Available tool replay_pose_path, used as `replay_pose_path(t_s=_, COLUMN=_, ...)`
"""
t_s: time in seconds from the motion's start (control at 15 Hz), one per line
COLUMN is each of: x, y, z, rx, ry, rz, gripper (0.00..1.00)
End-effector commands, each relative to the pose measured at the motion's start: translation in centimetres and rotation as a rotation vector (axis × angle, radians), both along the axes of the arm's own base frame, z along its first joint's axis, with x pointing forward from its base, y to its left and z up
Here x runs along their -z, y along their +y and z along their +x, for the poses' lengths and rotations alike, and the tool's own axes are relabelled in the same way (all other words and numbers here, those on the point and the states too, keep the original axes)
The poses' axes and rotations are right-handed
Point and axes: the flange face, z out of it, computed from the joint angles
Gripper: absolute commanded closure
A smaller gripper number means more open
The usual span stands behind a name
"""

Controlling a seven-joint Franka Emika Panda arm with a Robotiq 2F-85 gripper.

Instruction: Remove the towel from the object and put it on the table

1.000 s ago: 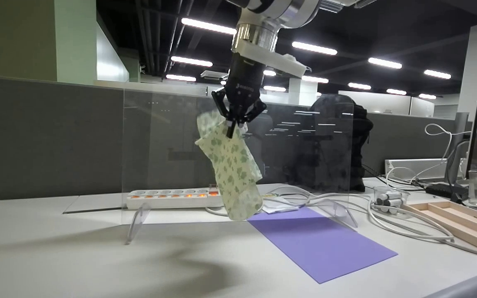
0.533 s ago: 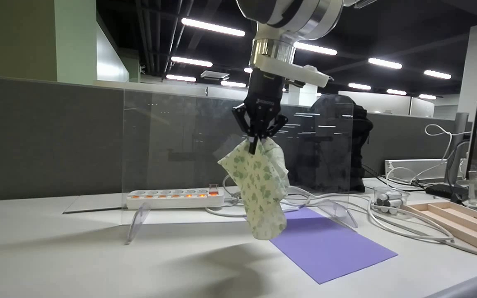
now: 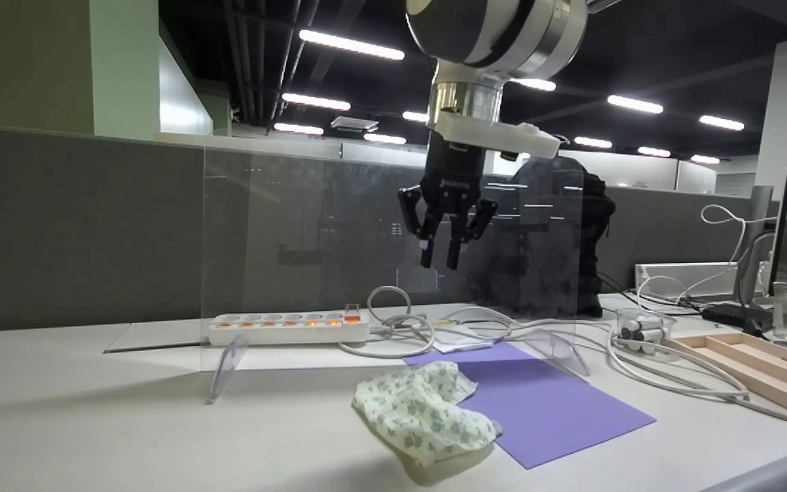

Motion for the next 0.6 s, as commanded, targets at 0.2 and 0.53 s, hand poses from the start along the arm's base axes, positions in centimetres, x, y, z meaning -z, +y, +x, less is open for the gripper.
replay_pose_path(t_s=0.2, x=-1.14, y=-0.3, z=-0.44, rx=0.019, ry=-0.066, rz=-0.024, gripper=0.11)
replay_pose_path(t_s=0.53, x=-1.32, y=-0.74, z=-0.46, rx=0.011, ry=-0.094, rz=-0.036, gripper=0.0)
